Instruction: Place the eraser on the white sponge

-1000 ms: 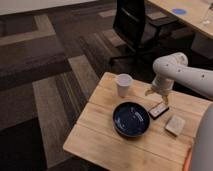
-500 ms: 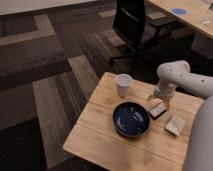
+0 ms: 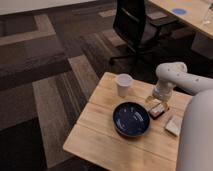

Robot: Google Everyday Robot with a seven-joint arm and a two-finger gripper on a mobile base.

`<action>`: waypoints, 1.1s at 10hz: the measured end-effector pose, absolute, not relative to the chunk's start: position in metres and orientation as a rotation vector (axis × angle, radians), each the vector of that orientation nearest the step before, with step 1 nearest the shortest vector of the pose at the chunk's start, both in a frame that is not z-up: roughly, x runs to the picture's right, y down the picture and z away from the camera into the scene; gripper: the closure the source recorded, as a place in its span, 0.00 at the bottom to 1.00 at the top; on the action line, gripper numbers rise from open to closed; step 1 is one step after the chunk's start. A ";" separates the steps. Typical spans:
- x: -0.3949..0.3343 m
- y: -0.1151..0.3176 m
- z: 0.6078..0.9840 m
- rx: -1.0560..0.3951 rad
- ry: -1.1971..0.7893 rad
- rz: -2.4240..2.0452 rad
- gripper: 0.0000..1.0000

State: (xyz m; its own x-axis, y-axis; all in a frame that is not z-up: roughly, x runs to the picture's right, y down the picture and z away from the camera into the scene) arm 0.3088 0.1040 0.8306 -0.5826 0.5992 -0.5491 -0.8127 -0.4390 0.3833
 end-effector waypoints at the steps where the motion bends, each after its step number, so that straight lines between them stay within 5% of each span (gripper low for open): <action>1: 0.309 0.108 0.829 -0.428 0.798 2.089 0.35; 4: 0.306 0.120 0.833 -0.472 0.824 2.101 0.37; 9: 0.275 0.088 0.818 -0.442 0.780 2.050 1.00; 11: 0.272 0.070 0.796 -0.397 0.747 2.060 1.00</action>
